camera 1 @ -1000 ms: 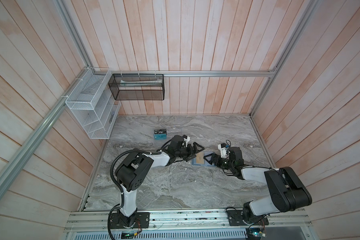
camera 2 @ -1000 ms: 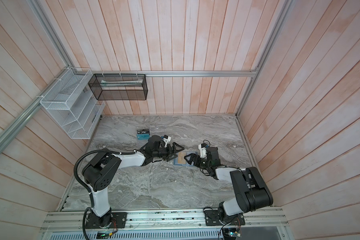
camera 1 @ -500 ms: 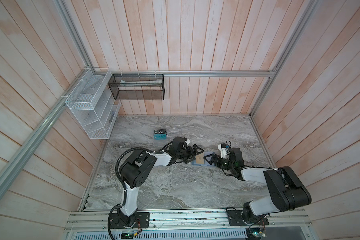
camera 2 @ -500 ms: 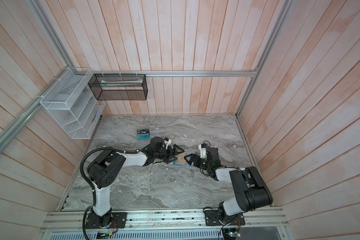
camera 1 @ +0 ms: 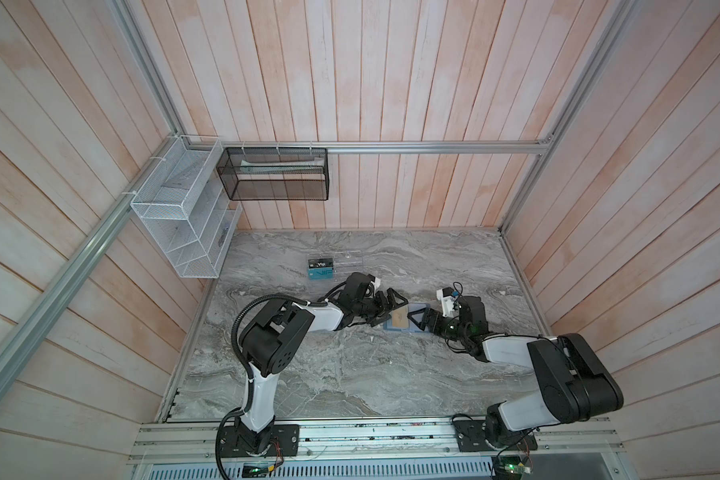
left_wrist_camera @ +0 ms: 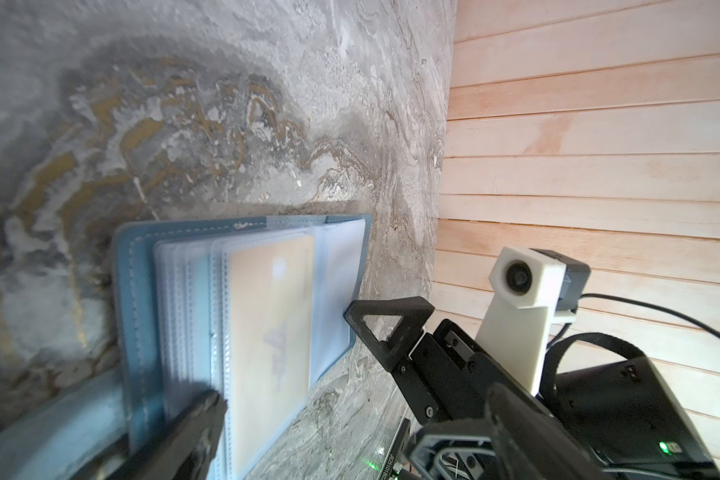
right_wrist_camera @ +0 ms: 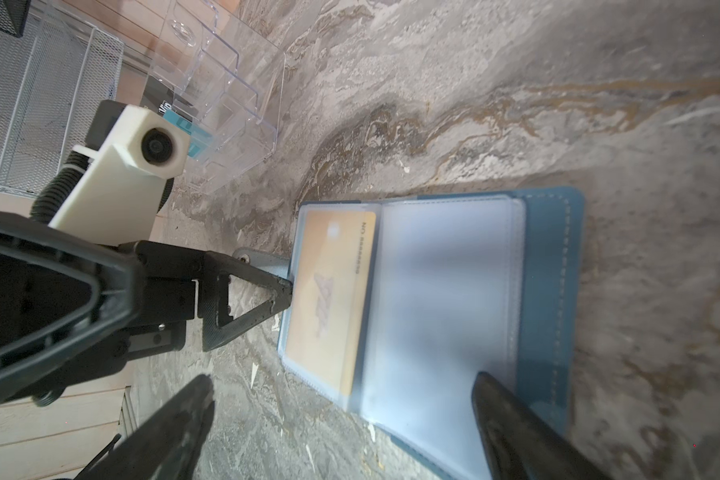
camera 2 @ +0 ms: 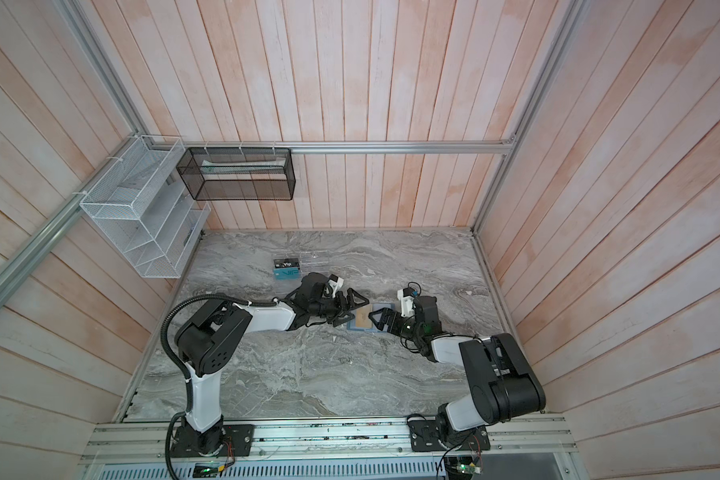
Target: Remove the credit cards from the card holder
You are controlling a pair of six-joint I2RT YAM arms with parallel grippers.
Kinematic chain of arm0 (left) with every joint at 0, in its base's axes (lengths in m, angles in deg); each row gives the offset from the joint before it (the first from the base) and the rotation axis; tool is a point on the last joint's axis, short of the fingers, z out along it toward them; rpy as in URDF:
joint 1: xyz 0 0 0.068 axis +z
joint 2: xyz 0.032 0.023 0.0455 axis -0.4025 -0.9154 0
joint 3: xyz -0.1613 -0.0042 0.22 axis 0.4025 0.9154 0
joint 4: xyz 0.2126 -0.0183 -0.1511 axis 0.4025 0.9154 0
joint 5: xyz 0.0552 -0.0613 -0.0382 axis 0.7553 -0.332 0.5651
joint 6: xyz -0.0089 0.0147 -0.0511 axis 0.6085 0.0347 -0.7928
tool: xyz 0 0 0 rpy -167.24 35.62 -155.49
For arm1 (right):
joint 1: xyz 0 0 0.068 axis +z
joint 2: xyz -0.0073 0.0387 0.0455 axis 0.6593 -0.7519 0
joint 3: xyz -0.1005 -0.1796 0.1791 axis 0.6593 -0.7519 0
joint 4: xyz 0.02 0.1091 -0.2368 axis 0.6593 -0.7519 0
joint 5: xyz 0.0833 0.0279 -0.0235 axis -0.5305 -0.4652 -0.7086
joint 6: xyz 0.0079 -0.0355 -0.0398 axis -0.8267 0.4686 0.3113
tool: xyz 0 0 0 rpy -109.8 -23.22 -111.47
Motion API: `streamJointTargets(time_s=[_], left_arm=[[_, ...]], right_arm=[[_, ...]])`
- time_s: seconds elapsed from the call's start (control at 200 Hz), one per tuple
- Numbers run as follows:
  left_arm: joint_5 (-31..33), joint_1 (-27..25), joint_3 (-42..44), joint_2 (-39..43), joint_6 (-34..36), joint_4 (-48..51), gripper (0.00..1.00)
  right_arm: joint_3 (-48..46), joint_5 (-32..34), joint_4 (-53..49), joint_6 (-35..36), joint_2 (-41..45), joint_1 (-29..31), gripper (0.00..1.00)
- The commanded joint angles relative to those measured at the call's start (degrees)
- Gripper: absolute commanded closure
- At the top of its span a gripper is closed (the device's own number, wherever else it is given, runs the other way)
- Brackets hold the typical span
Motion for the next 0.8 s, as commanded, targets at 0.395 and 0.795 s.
streamJointTargets(time_s=[0.395, 0.795], left_arm=[[-0.21, 0.0, -0.01, -2.76, 0.59, 2.17, 0.0], [-1.6, -0.59, -0.64, -3.78, -2.02, -0.16, 0.0]], right_arm=[[-1.93, 0.31, -1.66, -0.6, -0.26, -0.42, 0.02], [-2.37, 0.2, -1.12, -0.8, -0.17, -0.42, 0.02]])
